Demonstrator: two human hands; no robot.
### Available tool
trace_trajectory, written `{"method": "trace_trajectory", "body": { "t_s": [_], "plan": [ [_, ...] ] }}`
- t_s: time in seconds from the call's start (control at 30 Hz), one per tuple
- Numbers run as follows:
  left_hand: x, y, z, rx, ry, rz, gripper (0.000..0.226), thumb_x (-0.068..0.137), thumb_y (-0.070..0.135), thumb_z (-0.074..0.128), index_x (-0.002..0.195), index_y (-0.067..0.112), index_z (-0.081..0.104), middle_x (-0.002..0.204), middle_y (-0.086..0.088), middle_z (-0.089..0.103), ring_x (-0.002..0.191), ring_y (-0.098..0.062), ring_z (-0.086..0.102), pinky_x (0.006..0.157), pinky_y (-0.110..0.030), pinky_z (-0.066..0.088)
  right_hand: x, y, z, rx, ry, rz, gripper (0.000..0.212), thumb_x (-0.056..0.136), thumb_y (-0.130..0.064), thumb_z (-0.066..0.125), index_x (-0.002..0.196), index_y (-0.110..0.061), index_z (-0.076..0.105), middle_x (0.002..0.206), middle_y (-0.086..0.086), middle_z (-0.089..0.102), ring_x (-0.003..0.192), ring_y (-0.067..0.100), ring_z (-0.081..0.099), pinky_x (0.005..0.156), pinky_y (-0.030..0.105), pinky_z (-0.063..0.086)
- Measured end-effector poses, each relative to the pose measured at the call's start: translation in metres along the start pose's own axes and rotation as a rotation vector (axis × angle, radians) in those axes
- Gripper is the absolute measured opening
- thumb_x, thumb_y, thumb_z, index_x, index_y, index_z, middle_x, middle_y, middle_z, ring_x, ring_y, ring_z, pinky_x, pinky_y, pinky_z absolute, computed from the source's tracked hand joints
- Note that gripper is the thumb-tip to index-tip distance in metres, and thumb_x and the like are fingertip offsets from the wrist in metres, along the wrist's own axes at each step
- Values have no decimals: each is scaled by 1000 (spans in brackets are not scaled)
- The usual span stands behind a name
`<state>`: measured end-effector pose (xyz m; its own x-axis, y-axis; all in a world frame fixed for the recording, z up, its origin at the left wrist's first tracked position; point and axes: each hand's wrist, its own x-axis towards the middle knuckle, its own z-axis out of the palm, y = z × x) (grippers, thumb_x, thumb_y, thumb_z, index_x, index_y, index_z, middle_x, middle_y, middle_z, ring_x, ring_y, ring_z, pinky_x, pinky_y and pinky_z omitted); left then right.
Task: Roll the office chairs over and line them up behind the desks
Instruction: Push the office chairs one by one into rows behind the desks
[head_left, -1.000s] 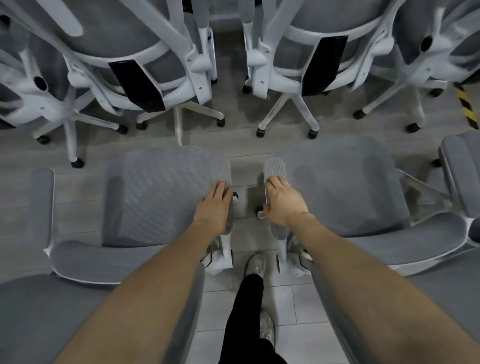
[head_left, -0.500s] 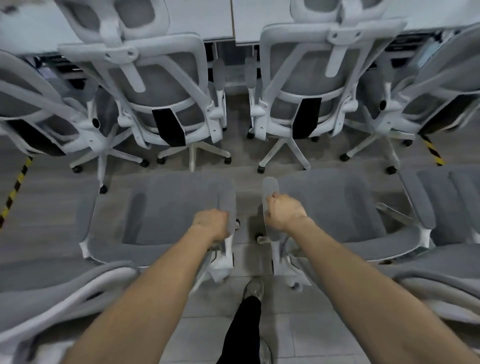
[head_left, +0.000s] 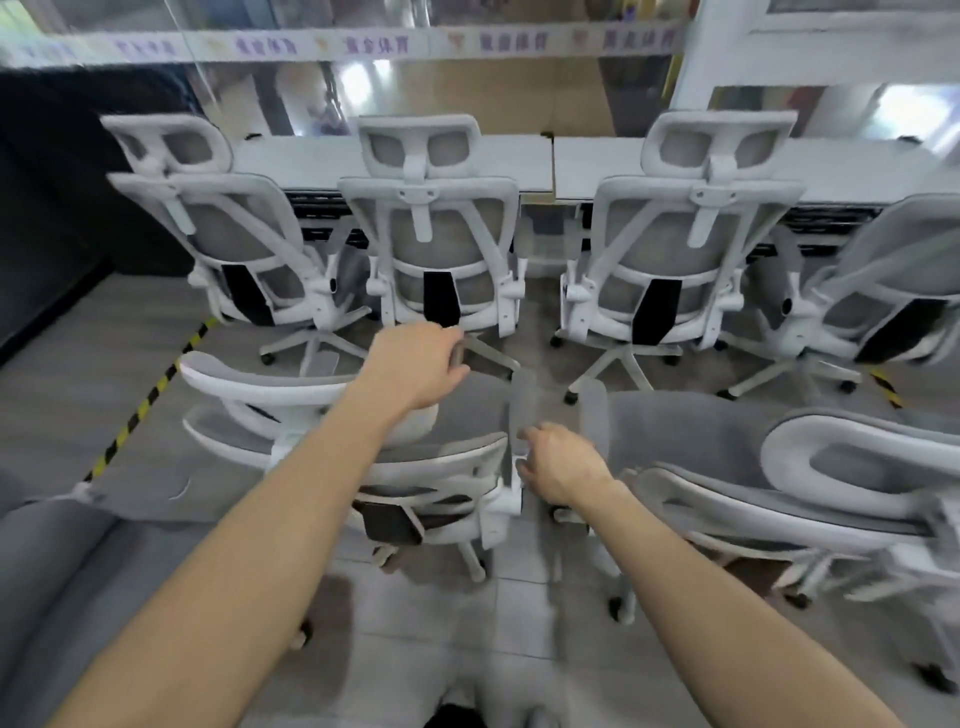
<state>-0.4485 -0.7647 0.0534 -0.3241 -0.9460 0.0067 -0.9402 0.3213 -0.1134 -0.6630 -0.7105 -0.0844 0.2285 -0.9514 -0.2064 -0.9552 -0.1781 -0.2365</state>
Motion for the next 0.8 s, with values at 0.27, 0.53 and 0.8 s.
{"method": "trace_trajectory", "body": {
  "t_s": [0.27, 0.53, 0.8],
  "plan": [
    [-81, -145, -11, -202, -235, -90, 115, 54, 117, 47, 143, 47, 61, 134, 15, 69, 123, -18, 65, 104, -45, 57, -9, -106, 24, 12, 182, -24, 89, 87, -77, 67, 147, -13, 53, 148, 8, 56, 140, 31, 51, 121, 46, 41],
    [-85, -193, 34, 59, -122, 15, 60, 68, 88, 75, 116, 52, 70, 95, 16, 72, 98, -18, 66, 82, -37, 53, 3, -143, 76, -108, 319, 95, 60, 95, -65, 67, 126, -13, 60, 129, 7, 63, 130, 33, 52, 130, 50, 22],
    [-99, -187, 40, 95, -79, 57, 55, 66, 91, 73, 76, 39, 55, 82, 14, 67, 90, -17, 66, 73, -35, 47, -13, -134, 93, -97, 383, 77, 56, 93, -63, 69, 116, -13, 63, 117, 4, 66, 118, 32, 57, 127, 52, 29]
  ]
}}
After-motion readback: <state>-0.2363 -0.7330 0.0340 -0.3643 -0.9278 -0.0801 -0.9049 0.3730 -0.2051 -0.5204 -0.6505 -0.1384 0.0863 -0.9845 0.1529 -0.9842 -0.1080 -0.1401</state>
